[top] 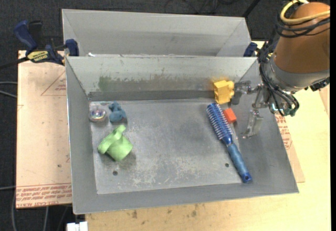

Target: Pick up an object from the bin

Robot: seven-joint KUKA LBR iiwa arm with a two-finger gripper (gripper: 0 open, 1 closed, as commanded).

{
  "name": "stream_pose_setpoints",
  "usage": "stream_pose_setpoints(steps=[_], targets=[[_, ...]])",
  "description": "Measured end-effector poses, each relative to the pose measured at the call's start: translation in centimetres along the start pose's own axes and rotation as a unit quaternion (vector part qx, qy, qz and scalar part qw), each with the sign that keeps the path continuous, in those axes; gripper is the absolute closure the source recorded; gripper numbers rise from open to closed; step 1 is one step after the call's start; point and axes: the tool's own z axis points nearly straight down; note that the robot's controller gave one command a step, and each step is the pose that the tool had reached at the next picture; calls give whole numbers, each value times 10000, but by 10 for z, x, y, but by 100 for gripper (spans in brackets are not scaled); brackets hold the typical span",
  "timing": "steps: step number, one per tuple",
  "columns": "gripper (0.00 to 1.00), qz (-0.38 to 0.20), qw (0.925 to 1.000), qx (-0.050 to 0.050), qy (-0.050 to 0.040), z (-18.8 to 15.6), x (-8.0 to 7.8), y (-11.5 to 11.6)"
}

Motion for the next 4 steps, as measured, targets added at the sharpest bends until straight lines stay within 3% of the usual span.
stream_pose_setpoints(steps=[1, 2, 3, 4], targets=[[0, -444, 9990, -1, -11, 124, -15, -7], [0, -3237, 9461, -9, -40, 164, 4, -18], [0, -3420, 9397, -30, -2, 157, -66, -37], [100, -3422, 9396, -28, -14, 156, -65, -38]])
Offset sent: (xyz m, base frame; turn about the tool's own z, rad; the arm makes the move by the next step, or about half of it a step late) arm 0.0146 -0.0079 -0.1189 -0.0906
